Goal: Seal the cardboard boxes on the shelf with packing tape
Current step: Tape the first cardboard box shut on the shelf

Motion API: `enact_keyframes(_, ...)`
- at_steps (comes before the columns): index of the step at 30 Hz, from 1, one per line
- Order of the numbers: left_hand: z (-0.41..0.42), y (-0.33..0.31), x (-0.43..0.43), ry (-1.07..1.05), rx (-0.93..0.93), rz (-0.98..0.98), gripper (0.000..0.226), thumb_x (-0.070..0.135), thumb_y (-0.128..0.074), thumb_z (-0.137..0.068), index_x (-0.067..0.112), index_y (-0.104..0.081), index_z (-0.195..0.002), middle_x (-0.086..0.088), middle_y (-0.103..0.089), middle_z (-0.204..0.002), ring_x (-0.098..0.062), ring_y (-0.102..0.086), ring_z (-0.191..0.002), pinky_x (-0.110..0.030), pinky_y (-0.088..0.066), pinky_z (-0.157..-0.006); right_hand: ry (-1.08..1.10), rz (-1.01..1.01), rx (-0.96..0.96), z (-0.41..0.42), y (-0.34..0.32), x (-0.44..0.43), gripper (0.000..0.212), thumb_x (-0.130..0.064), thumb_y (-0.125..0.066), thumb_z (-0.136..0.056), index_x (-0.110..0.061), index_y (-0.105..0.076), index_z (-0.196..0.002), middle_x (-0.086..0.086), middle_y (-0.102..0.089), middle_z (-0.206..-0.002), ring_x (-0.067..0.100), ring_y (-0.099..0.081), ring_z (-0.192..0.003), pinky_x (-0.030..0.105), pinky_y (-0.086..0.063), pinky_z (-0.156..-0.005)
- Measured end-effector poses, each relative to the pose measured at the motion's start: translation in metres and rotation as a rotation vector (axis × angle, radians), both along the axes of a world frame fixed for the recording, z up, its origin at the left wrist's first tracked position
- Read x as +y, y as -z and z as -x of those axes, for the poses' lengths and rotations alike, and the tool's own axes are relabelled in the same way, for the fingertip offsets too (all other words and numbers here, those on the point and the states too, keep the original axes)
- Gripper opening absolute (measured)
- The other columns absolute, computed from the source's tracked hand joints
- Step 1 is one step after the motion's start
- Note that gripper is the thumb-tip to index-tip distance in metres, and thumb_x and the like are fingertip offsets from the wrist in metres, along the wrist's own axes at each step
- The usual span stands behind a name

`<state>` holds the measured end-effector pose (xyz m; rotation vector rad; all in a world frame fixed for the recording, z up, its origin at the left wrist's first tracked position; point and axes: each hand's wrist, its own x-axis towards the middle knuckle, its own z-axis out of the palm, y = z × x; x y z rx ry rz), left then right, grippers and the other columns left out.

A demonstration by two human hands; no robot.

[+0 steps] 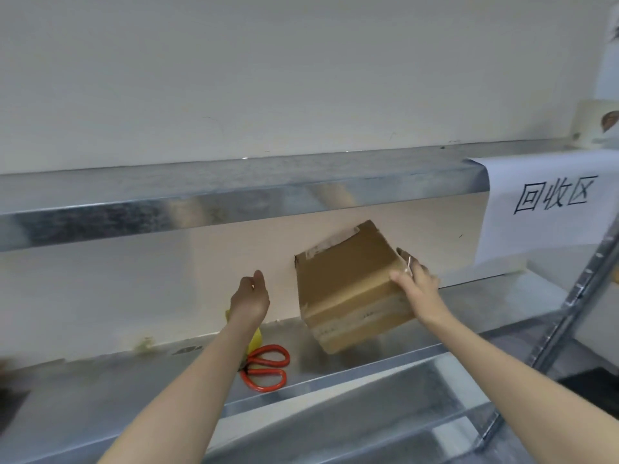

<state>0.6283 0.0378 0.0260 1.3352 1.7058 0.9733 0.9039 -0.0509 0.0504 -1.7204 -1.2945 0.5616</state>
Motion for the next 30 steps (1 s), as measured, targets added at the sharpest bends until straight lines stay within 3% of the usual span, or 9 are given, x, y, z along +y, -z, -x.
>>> enact_keyframes(5, -0.003, 0.007, -0.018, 0.0, 0.034, 0.019, 0.045, 0.045, -0.029, -0.101, 0.01, -0.049, -0.121, -0.013, -0.064, -0.109, -0.032, -0.062, -0.102, -0.041, -0.046, -0.098, -0.076, 0.347, -0.022, -0.006, 0.033, -0.004, 0.118, -0.069, -0.06, -0.055, -0.04, 0.003, -0.152, 0.001, 0.002, -0.162, 0.035, 0.006, -0.147, 0.057, -0.004, -0.115)
enact_keyframes(10, 0.008, 0.012, -0.024, 0.009, 0.082, 0.036, 0.032, 0.029, -0.045, -0.097, 0.013, -0.052, -0.123, -0.01, -0.062, -0.119, -0.029, -0.061, -0.105, -0.036, -0.048, -0.094, -0.271, 0.612, 0.291, -0.018, 0.016, 0.008, 0.151, -0.057, -0.089, -0.042, -0.046, 0.021, -0.145, -0.003, -0.002, -0.162, 0.028, -0.025, -0.144, 0.052, -0.028, -0.115)
enact_keyframes(15, 0.018, 0.005, -0.021, 0.017, 0.072, 0.005, 0.032, 0.016, -0.049, -0.093, 0.013, -0.051, -0.125, -0.008, -0.062, -0.114, -0.027, -0.061, -0.101, -0.033, -0.048, -0.09, -0.324, 0.566, 0.526, -0.015, 0.009, 0.004, 0.132, -0.015, -0.083, -0.058, -0.047, 0.009, -0.148, 0.008, -0.029, -0.146, 0.033, -0.048, -0.125, 0.05, -0.043, -0.104)
enact_keyframes(17, 0.021, 0.002, -0.018, 0.0, 0.054, -0.007, 0.032, 0.017, -0.048, -0.093, 0.014, -0.049, -0.125, -0.008, -0.062, -0.113, -0.027, -0.061, -0.101, -0.034, -0.048, -0.091, -0.301, 0.472, 0.416, -0.017, 0.004, 0.001, 0.137, -0.02, -0.085, -0.05, -0.051, 0.008, -0.146, 0.006, -0.023, -0.148, 0.034, -0.045, -0.126, 0.052, -0.043, -0.104)
enact_keyframes(19, 0.02, 0.002, -0.018, -0.009, 0.037, -0.008, 0.032, 0.018, -0.049, -0.094, 0.014, -0.047, -0.126, -0.008, -0.062, -0.112, -0.027, -0.061, -0.102, -0.034, -0.047, -0.09, -0.252, 0.403, 0.206, -0.019, 0.0, -0.006, 0.143, -0.035, -0.088, -0.043, -0.051, 0.012, -0.145, 0.004, -0.007, -0.158, 0.035, -0.025, -0.14, 0.054, -0.03, -0.112)
enact_keyframes(21, 0.016, 0.002, -0.021, -0.005, 0.015, -0.002, 0.035, 0.018, -0.049, -0.094, 0.013, -0.045, -0.128, -0.007, -0.06, -0.11, -0.028, -0.06, -0.101, -0.032, -0.046, -0.087, -0.167, 0.378, -0.028, -0.018, 0.001, -0.016, 0.144, -0.042, -0.087, -0.046, -0.047, 0.017, -0.146, 0.0, 0.003, -0.159, 0.036, -0.008, -0.145, 0.057, -0.021, -0.115)
enact_keyframes(24, 0.007, 0.002, -0.025, 0.011, 0.018, -0.003, 0.038, 0.02, -0.051, -0.094, 0.012, -0.044, -0.131, -0.005, -0.059, -0.104, -0.029, -0.059, -0.103, -0.032, -0.046, -0.091, -0.149, 0.347, -0.294, -0.006, 0.014, -0.03, 0.145, -0.048, -0.087, -0.046, -0.049, 0.022, -0.142, -0.007, 0.013, -0.157, 0.035, -0.003, -0.144, 0.059, -0.017, -0.114)
enact_keyframes(27, 0.001, 0.003, -0.031, 0.02, 0.047, -0.032, 0.038, 0.02, -0.051, -0.095, 0.012, -0.044, -0.132, -0.006, -0.06, -0.107, -0.024, -0.055, -0.095, -0.027, -0.042, -0.089, -0.199, 0.345, -0.317, 0.001, 0.022, -0.038, 0.151, -0.053, -0.09, -0.042, -0.051, 0.024, -0.14, -0.01, 0.025, -0.154, 0.033, 0.004, -0.145, 0.059, -0.011, -0.115)
enact_keyframes(30, -0.002, 0.004, -0.037, 0.014, 0.034, -0.062, 0.039, 0.017, -0.05, -0.096, 0.011, -0.042, -0.134, -0.011, -0.06, -0.12, -0.019, -0.05, -0.089, -0.025, -0.04, -0.081, -0.199, 0.343, -0.289, 0.003, 0.02, -0.04, 0.15, -0.078, -0.077, -0.033, -0.049, 0.02, -0.144, -0.008, 0.028, -0.156, 0.033, 0.008, -0.147, 0.059, -0.007, -0.115)
